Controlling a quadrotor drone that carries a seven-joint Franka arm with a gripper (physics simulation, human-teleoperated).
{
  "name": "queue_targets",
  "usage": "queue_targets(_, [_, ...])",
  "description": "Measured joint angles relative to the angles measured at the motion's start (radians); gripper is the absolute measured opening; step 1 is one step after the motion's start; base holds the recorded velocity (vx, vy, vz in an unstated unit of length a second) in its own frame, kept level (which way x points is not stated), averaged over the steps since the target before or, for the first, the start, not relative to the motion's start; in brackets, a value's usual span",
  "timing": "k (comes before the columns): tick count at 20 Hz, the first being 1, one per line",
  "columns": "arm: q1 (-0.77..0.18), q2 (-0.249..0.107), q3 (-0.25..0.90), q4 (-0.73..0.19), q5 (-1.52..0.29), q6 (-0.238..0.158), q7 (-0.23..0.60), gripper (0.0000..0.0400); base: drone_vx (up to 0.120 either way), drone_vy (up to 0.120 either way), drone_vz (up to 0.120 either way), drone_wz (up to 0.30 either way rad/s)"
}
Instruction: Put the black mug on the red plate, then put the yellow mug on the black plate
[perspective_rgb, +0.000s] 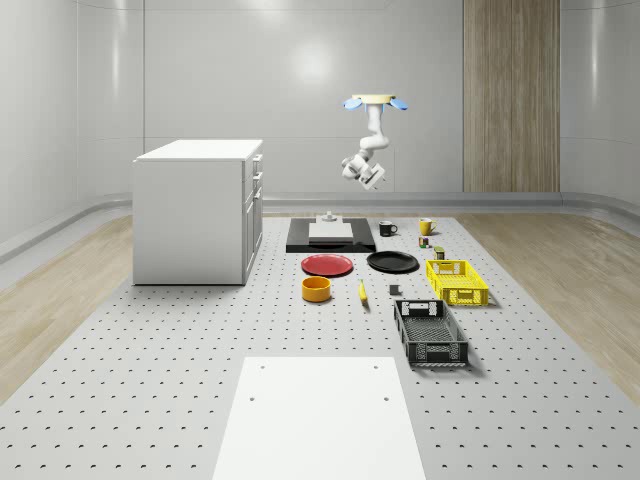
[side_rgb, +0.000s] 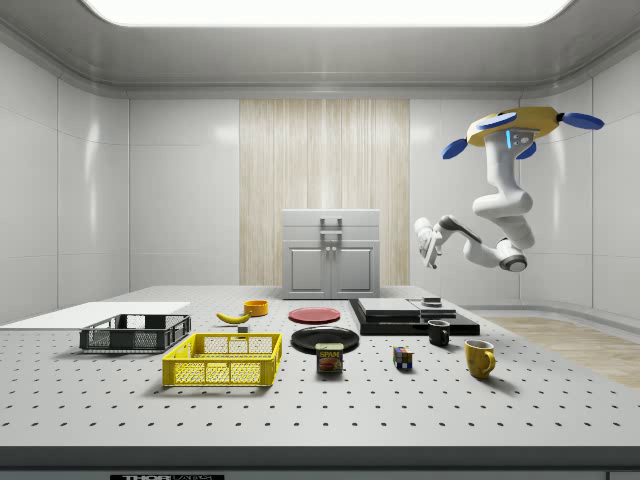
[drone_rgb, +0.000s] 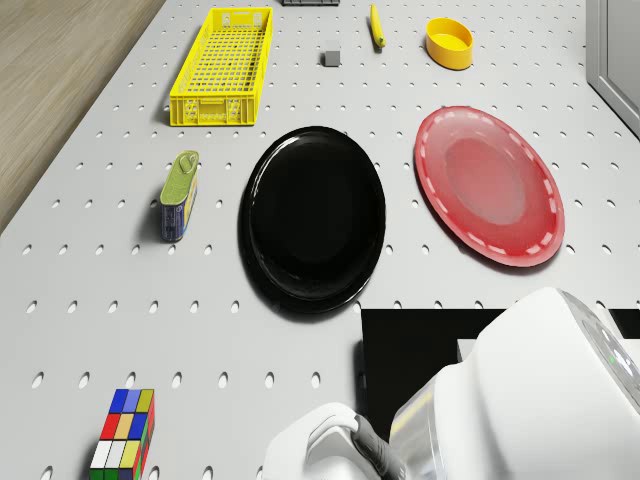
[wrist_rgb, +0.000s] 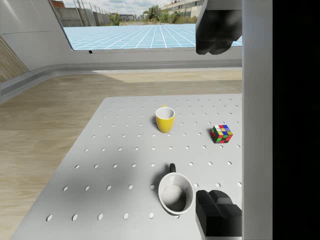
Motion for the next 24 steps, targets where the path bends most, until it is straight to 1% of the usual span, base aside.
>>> queue_targets(2, [-0.105,-0.026,0.065,-0.054,-0.120,-0.048,0.077,0.0400,0.000,0.000,-0.120,0.000])
queue_targets(5, [-0.234,-0.061,0.134,-0.098,-0.232,-0.109,0.165,0.0400,0.000,0.000,-0.120,0.000])
queue_targets(7, [-0.299,-0.082,0.165,-0.112,-0.274,-0.137,0.207,0.0400,0.000,0.000,-0.120,0.000])
queue_targets(10, [-0.367,-0.109,0.198,-0.123,-0.308,-0.163,0.252,0.0400,0.000,0.000,-0.120,0.000])
queue_targets(14, [-0.422,-0.139,0.225,-0.128,-0.324,-0.176,0.289,0.0400,0.000,-0.120,-0.120,0.000])
queue_targets(18, [-0.454,-0.165,0.243,-0.129,-0.324,-0.172,0.312,0.0400,0.000,0.000,-0.120,0.000])
queue_targets(22, [-0.473,-0.189,0.255,-0.128,-0.318,-0.161,0.327,0.0400,0.000,0.000,-0.120,0.000])
queue_targets(24, [-0.480,-0.200,0.260,-0.128,-0.314,-0.153,0.333,0.0400,-0.080,0.000,-0.120,0.000])
